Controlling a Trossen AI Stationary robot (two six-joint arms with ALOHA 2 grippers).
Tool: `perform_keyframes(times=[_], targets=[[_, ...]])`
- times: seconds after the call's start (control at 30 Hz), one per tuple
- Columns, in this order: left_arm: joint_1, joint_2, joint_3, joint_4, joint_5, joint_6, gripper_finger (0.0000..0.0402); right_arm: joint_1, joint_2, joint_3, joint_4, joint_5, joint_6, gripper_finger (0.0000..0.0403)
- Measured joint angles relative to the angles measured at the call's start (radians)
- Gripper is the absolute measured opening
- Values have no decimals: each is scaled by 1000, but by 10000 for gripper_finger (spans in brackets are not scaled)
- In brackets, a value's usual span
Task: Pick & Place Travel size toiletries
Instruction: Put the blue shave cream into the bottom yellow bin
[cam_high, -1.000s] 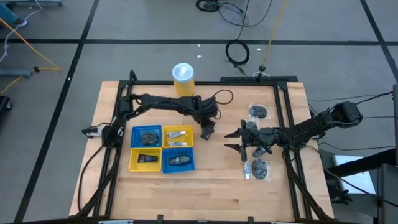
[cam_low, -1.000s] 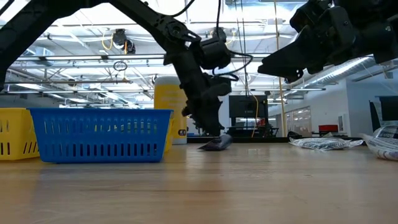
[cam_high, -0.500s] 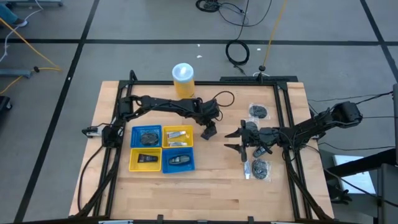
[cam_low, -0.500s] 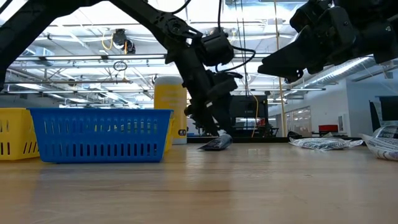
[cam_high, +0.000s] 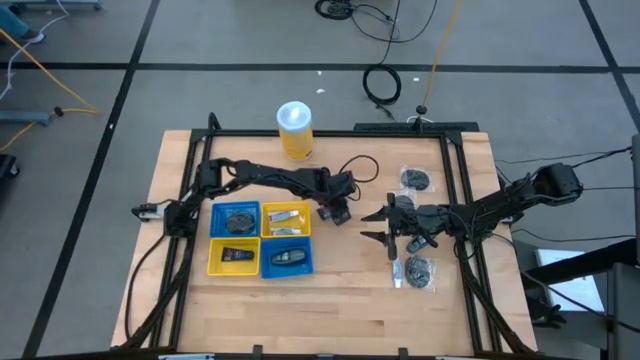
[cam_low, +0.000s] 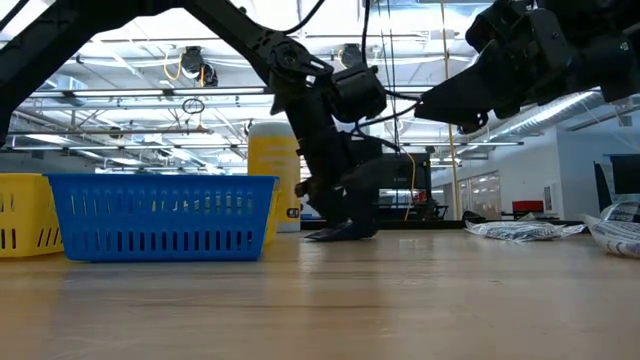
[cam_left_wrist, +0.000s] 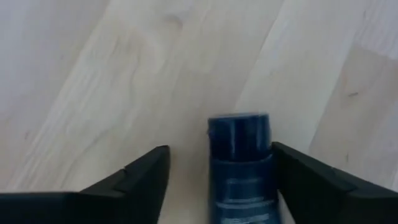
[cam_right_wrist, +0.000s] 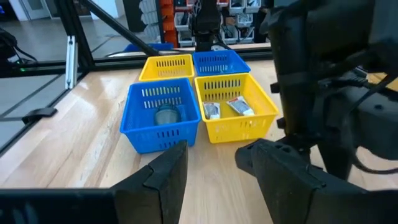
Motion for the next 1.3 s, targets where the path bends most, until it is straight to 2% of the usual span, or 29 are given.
perform_keyframes(times=[0.37,0.57,0.63,0.73,0.83,0.97,1.1,1.23,1.3], targets=[[-2,-5,1,3,24,88,109,0,0,0,0,0,0,173],[-24,-99,0,-30,26,153,109,0,0,0,1,0,0,173],[-41,-147,0,-66,26,174,128,0,0,0,0,0,0,173],[-80,-232,0,-163,26,207,153,0,0,0,0,1,0,173],[-135,-318,2,-293,11,225,159,0,0,0,0,1,0,173],[-237,-414,1,-476,-65,183,139,0,0,0,-11,1,3,173],[-347,-472,-9,-572,-235,83,101,0,0,0,-27,1,3,173],[-406,-504,-88,-502,-364,67,70,0,0,0,-22,1,6,173],[-402,-506,-141,-425,-348,122,63,0,0,0,-21,1,14,173]])
